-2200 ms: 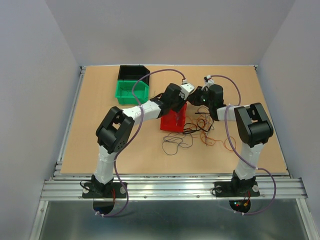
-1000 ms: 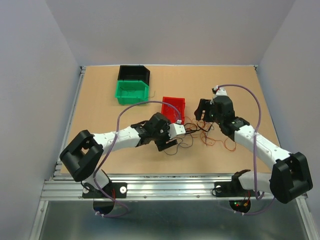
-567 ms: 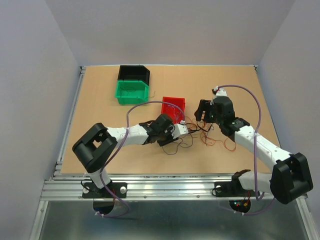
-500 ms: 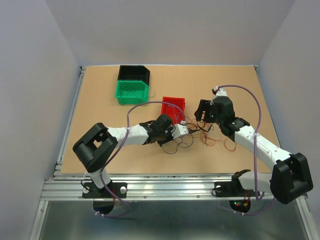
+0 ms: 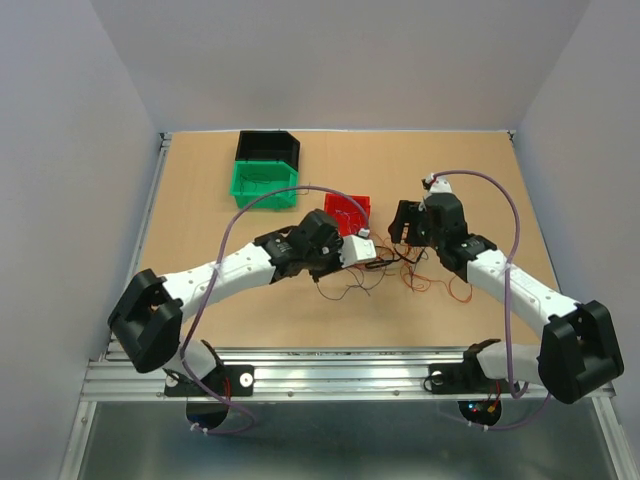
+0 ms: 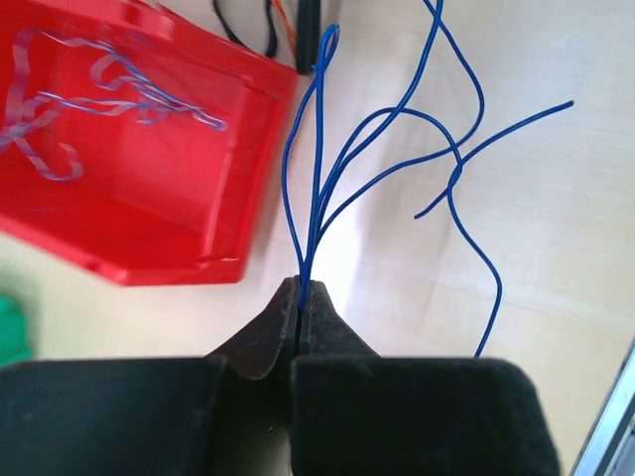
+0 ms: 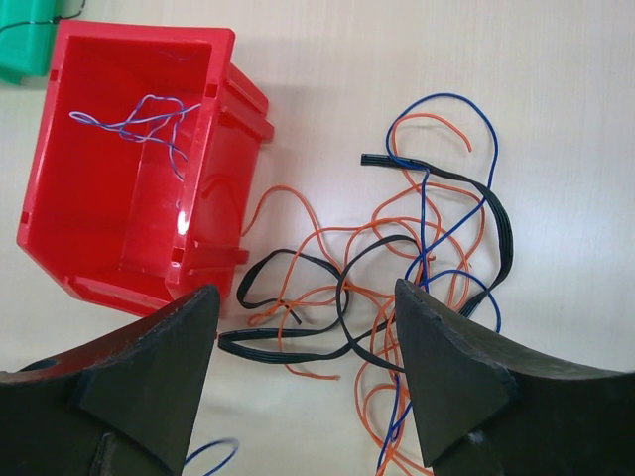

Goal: Untangle the cables

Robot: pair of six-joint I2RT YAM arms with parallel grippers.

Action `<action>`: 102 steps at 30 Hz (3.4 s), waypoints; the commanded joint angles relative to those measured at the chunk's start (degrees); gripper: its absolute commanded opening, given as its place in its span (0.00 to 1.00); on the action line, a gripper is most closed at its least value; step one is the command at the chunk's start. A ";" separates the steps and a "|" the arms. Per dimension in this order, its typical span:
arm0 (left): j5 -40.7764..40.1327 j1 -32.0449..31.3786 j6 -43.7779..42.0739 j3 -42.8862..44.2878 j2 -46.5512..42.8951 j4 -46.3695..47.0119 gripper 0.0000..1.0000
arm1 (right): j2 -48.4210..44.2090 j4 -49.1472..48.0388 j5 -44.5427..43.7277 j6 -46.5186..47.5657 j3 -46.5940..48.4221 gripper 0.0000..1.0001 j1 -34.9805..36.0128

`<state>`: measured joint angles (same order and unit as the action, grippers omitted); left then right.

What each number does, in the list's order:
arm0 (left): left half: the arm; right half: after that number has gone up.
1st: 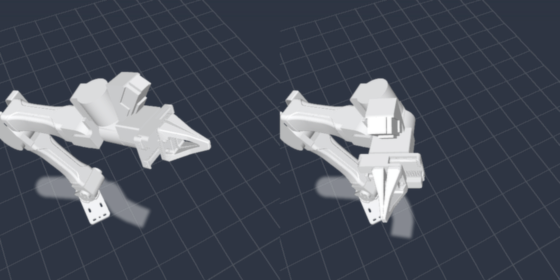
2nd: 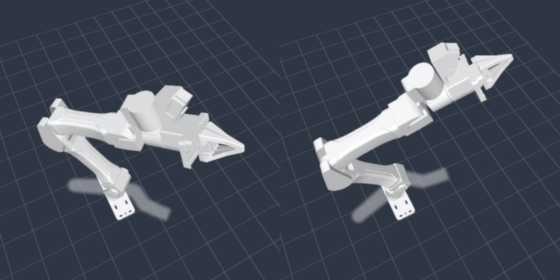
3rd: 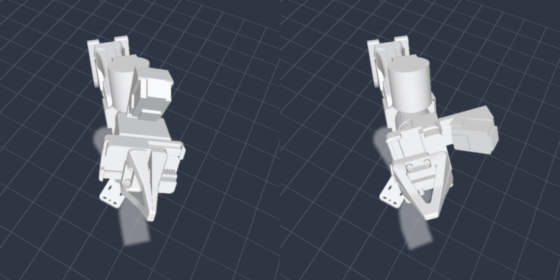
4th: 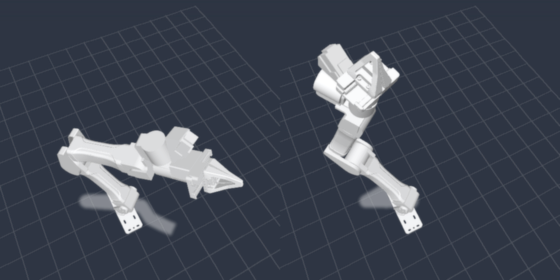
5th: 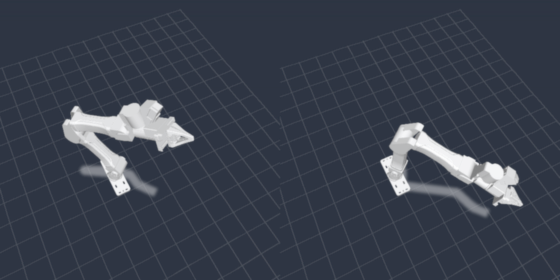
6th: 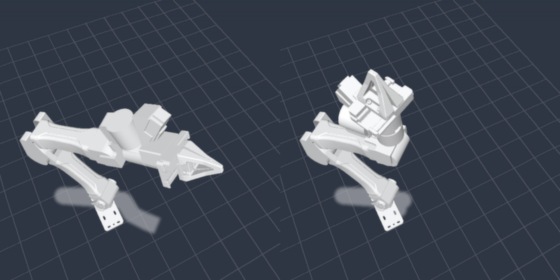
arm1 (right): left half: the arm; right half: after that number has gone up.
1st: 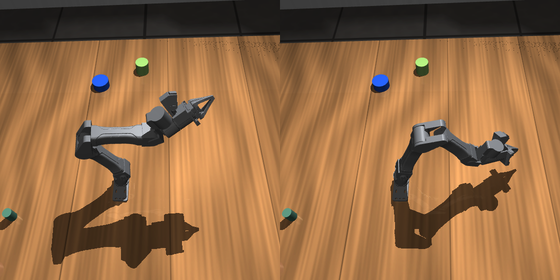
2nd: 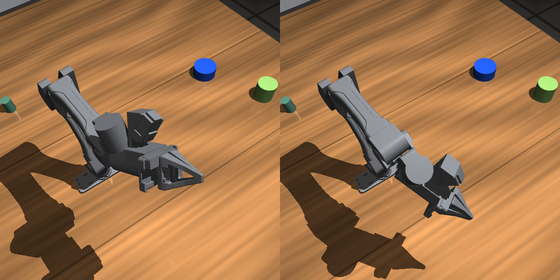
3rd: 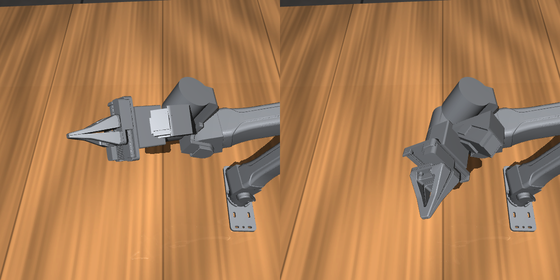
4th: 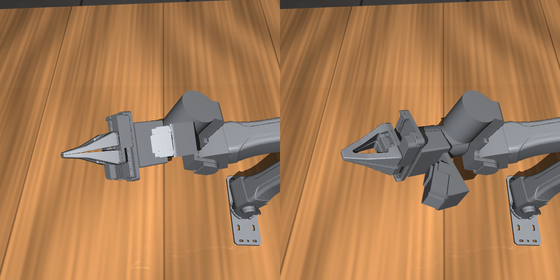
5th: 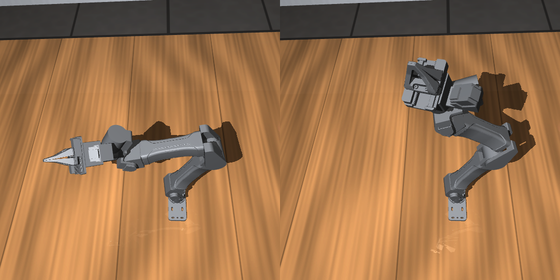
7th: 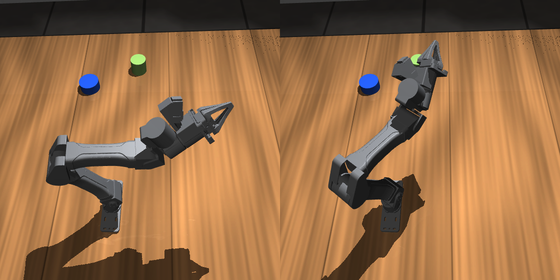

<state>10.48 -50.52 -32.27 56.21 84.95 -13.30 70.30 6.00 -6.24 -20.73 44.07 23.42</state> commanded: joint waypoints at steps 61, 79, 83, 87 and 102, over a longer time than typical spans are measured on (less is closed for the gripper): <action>-14.88 10.18 17.68 49.79 29.67 -19.22 0.44 | 1.94 -1.08 -7.56 -2.74 -0.84 0.65 -0.30; -11.97 10.18 13.11 26.80 5.33 0.63 0.60 | 18.82 -0.11 -10.72 -3.00 6.99 0.23 -2.06; -9.09 10.36 12.06 20.80 1.37 7.75 0.60 | 12.79 0.06 -9.24 -2.91 4.89 0.03 -2.06; -4.43 10.44 12.32 17.28 -1.09 10.74 0.60 | 2.78 -0.46 -4.75 -2.47 1.02 0.00 -2.06; 15.00 10.36 12.23 -4.43 -13.22 32.98 0.69 | -25.92 -17.16 27.06 -0.98 -11.11 0.01 -1.97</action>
<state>19.07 -40.10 -19.25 53.52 75.55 10.96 46.04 -5.21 12.34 -22.02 34.76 21.43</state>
